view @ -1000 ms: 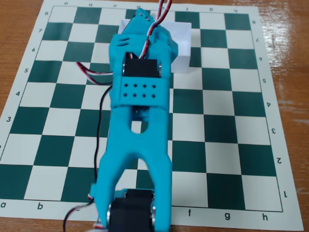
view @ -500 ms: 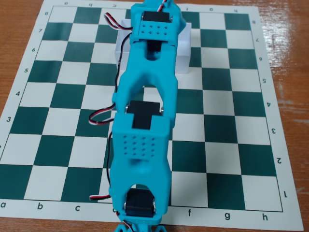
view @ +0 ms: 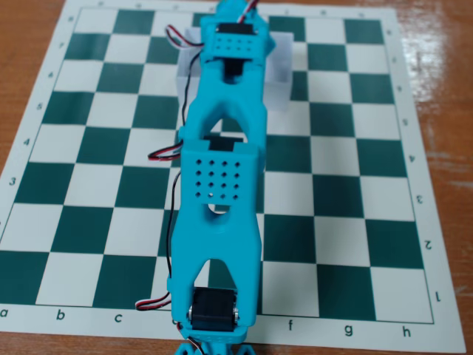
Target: Grab the toy horse and put it in the box.
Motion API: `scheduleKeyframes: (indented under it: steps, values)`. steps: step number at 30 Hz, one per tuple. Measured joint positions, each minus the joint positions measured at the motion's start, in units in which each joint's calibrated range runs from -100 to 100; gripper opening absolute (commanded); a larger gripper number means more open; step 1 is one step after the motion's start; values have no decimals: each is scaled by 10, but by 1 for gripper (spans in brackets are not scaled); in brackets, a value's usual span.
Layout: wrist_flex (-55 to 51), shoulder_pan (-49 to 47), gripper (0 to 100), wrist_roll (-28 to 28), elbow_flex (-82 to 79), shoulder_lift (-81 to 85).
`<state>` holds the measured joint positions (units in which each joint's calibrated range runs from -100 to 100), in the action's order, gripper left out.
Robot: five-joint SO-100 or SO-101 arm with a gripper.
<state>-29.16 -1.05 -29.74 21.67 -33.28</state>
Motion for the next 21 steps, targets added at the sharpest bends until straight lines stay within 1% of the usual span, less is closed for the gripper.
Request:
scheduleKeyframes:
  steps: [1, 4, 5, 7, 10, 14, 18, 21]
  values:
    - [-3, 0, 29, 1, 0, 0]
    - [-22, 0, 5, 1, -14, 13]
    - [-31, 0, 0, 1, -33, 31]
    - [-48, 0, 0, 1, -102, 93]
    - [-102, 0, 0, 1, -252, 235]
    - [-182, -1, 0, 1, -504, 482]
    - [-237, -4, 0, 2, -754, 756]
    - [-271, -6, 0, -1, -904, 937]
